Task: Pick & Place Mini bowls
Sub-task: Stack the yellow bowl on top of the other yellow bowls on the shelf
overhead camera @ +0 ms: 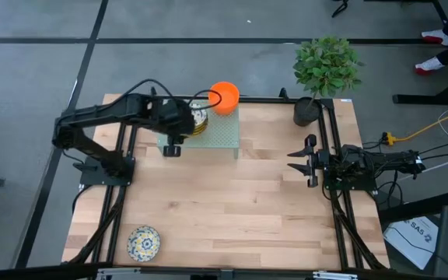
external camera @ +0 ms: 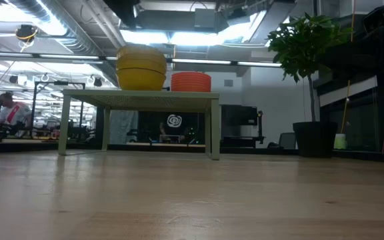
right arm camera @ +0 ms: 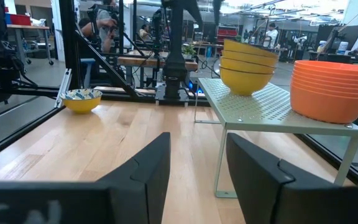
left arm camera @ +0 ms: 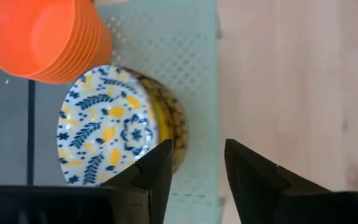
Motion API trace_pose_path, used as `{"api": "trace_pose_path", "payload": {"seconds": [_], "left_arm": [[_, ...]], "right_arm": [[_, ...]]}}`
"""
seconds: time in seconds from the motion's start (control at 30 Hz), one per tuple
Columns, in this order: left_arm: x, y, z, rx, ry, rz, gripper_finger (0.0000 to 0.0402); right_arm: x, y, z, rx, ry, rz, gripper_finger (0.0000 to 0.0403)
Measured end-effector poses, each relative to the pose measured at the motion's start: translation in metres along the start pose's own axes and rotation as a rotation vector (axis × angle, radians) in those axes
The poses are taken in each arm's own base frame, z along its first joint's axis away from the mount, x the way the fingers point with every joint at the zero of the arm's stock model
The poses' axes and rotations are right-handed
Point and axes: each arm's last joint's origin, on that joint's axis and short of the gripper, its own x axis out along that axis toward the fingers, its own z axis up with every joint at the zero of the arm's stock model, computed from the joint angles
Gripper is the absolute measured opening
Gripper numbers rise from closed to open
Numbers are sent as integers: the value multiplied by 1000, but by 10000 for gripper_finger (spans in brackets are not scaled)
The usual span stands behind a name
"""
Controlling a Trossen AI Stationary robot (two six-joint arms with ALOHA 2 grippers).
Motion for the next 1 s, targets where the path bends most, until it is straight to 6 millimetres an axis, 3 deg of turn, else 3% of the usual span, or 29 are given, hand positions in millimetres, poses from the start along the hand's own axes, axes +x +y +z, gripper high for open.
{"api": "trace_pose_path", "payload": {"seconds": [0.2, 0.5, 0.77, 1.0], "left_arm": [[-17, -26, -1, -38, -69, -124, 137], [-36, -83, -2, -155, -77, -278, 135], [-54, -130, -12, -342, -25, -389, 132], [-55, -173, -18, -464, 77, -419, 132]], "right_arm": [[0, 0, 0, 0, 0, 0, 156], [0, 0, 0, 0, 0, 0, 156], [0, 0, 0, 0, 0, 0, 156], [0, 0, 0, 0, 0, 0, 156]]}}
